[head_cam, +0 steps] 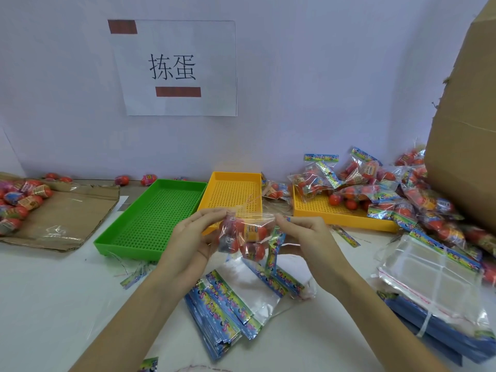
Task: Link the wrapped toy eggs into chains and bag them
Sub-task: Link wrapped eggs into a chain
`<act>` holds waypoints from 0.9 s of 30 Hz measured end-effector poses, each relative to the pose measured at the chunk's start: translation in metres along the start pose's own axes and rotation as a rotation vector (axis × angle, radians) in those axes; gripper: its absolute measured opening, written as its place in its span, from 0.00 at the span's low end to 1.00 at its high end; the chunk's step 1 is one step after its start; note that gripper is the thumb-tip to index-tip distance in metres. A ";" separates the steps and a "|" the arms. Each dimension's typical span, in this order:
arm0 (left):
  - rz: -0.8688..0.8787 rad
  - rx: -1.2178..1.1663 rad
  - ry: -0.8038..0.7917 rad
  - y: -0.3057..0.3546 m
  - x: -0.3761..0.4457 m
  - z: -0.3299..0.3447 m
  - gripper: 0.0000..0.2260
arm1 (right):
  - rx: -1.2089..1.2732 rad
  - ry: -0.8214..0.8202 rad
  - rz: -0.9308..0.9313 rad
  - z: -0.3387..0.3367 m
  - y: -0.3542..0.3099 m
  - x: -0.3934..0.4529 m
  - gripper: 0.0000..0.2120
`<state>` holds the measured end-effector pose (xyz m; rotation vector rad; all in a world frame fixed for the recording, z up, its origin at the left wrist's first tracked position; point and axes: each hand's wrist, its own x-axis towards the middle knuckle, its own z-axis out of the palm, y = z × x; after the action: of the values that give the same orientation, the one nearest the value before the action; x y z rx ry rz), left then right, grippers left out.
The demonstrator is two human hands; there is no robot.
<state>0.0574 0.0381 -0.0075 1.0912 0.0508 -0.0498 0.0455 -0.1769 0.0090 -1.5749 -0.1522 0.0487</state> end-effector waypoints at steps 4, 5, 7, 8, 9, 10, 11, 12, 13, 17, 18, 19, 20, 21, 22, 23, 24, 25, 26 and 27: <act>0.027 0.025 -0.002 -0.001 -0.001 0.001 0.24 | 0.060 -0.014 0.053 0.001 0.003 0.002 0.14; 0.034 0.038 -0.009 -0.001 -0.002 0.002 0.20 | 0.060 -0.010 0.051 0.000 0.004 0.003 0.14; 0.040 0.049 -0.017 -0.002 -0.002 0.002 0.11 | 0.042 -0.004 0.042 0.000 0.005 0.004 0.14; 0.043 0.054 -0.016 -0.002 -0.003 0.003 0.08 | 0.016 -0.003 0.027 0.000 0.005 0.005 0.13; 0.052 0.063 -0.013 -0.002 -0.004 0.004 0.06 | -0.018 -0.011 -0.002 -0.001 0.006 0.005 0.11; 0.063 0.078 -0.009 -0.002 -0.004 0.005 0.05 | -0.049 -0.032 -0.035 -0.002 0.004 0.005 0.11; 0.074 0.098 -0.003 -0.003 -0.004 0.005 0.04 | -0.092 -0.055 -0.078 -0.002 0.004 0.004 0.14; 0.081 0.117 -0.001 -0.004 -0.005 0.006 0.02 | -0.147 -0.064 -0.127 -0.002 0.001 0.002 0.17; 0.086 0.131 -0.001 -0.005 -0.005 0.007 0.01 | -0.213 -0.060 -0.190 -0.003 0.001 0.002 0.18; 0.094 0.148 0.006 -0.005 -0.008 0.009 0.03 | -0.384 -0.110 -0.341 -0.003 0.003 -0.001 0.18; 0.095 0.150 0.007 -0.005 -0.009 0.009 0.03 | -0.423 -0.121 -0.345 -0.002 0.005 -0.002 0.21; 0.097 0.153 0.010 -0.004 -0.009 0.009 0.03 | -0.478 -0.118 -0.360 -0.002 0.006 -0.003 0.24; 0.100 0.157 0.012 -0.004 -0.009 0.009 0.03 | -0.540 -0.104 -0.385 -0.001 0.008 -0.004 0.27; 0.103 0.162 0.014 -0.004 -0.009 0.009 0.04 | -0.606 -0.088 -0.418 0.001 0.009 -0.005 0.28; 0.107 0.167 0.017 -0.004 -0.009 0.009 0.04 | -0.661 -0.069 -0.461 0.003 0.010 -0.005 0.27; 0.113 0.177 0.019 -0.004 -0.009 0.009 0.05 | -0.701 -0.043 -0.527 0.004 0.011 -0.004 0.24; 0.119 0.194 0.019 -0.004 -0.010 0.009 0.05 | -0.725 -0.009 -0.609 0.005 0.013 -0.003 0.20; 0.123 0.215 0.019 -0.005 -0.010 0.009 0.05 | -0.734 0.027 -0.682 0.005 0.014 -0.002 0.16; 0.124 0.232 0.020 -0.005 -0.010 0.010 0.05 | -0.730 0.054 -0.718 0.005 0.014 -0.002 0.15; 0.125 0.242 0.022 -0.006 -0.010 0.010 0.05 | -0.718 0.069 -0.717 0.005 0.015 -0.002 0.15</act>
<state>0.0472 0.0268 -0.0078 1.3348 -0.0041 0.0705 0.0439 -0.1718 -0.0062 -2.1373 -0.7329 -0.6868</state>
